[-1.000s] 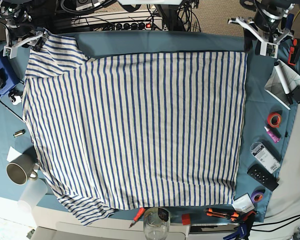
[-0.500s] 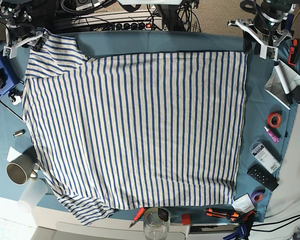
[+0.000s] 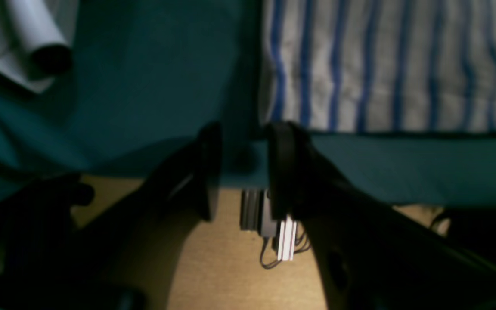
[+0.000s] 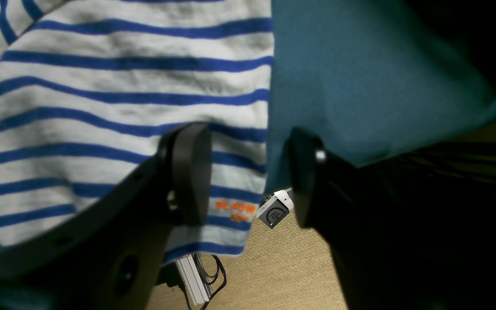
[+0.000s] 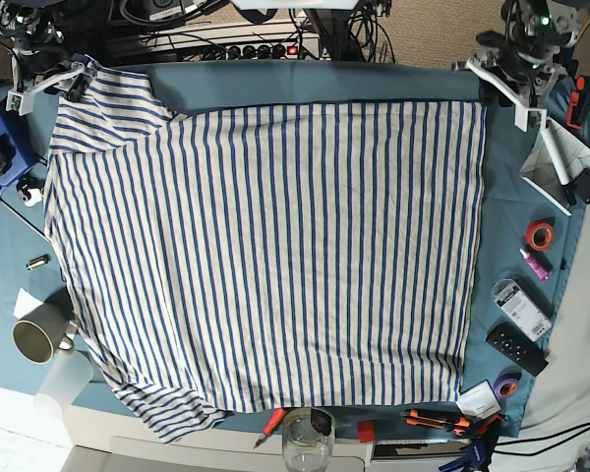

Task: Fold the T-shirt properly
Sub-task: 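Grasp the shirt's shoulder edges with both grippers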

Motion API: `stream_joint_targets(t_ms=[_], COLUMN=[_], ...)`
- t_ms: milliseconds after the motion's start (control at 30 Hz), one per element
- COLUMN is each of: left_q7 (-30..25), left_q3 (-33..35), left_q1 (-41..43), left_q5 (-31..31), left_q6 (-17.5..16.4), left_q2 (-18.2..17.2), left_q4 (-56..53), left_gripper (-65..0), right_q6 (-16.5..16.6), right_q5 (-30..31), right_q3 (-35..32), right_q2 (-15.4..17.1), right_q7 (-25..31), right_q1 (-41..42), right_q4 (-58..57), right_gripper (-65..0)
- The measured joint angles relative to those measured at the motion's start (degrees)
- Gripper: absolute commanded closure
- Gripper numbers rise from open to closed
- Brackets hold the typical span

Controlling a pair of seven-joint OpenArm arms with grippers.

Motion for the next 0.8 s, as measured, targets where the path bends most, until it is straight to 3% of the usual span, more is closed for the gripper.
stream_joint_targets(t_ms=[167,433,567,800], left_q7=[0.2,2.3,6.3,6.6], left_q3=[0.0,0.0,0.0,0.0], left_q1=[-4.3,-5.4,-4.8,-2.3], left_q5=[-1.4,-3.5,-3.6,-5.4], left_q6=[-3.0,-3.0,-2.5,-2.6], left_q2=[0.0,0.0,0.0,0.0], left_q4=[-3.3,-3.6,-0.4,6.8], left_gripper=[-19.2,-19.2,-19.2,-18.2], right_q6=[0.0,0.0,0.0,0.0], right_q5=[0.0,0.0,0.0,0.0], right_q3=[0.0,0.0,0.0,0.0], right_q2=[0.0,0.0,0.0,0.0], right_q7=[0.0,0.0,0.0,0.0], right_q1=[0.0,0.0,0.0,0.0], right_q4=[0.0,0.0,0.0,0.0], right_gripper=[-29.0,-29.0,-29.0,-29.0])
